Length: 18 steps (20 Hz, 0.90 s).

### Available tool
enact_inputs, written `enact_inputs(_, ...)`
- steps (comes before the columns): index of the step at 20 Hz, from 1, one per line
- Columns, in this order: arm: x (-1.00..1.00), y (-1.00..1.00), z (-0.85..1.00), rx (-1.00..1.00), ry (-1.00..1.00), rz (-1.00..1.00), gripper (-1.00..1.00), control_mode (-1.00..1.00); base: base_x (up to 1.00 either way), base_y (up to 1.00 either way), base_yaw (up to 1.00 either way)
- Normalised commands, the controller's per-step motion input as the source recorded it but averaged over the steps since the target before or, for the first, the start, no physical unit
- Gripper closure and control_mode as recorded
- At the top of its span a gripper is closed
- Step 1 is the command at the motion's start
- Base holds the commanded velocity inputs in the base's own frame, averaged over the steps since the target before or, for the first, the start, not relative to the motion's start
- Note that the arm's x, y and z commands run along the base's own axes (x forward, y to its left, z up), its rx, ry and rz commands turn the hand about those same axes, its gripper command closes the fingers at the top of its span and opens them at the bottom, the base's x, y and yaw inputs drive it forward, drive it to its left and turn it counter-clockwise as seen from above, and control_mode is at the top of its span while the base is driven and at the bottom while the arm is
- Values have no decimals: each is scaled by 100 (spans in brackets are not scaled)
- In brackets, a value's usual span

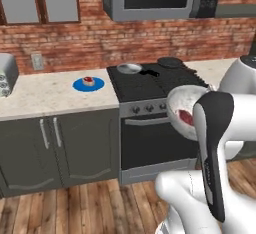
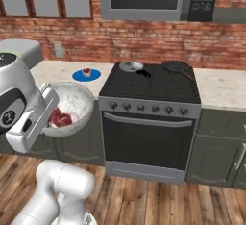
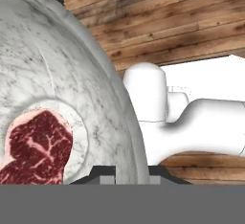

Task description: Place one of the steaks on the plate and the other in the bowl. Then place the bowl in the fridge.

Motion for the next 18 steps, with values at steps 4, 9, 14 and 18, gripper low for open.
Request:
enact_inputs(4, 0, 0, 0, 0, 0, 0, 100, 100, 17, -96, 32)
enact_inputs(9, 0, 0, 0, 0, 0, 0, 100, 100, 75, -82, 51)
enact_inputs(14, 0, 0, 0, 0, 0, 0, 100, 100, -87, -100, 13)
enact_inputs(18, 0, 0, 0, 0, 0, 0, 100, 100, -100, -100, 3)
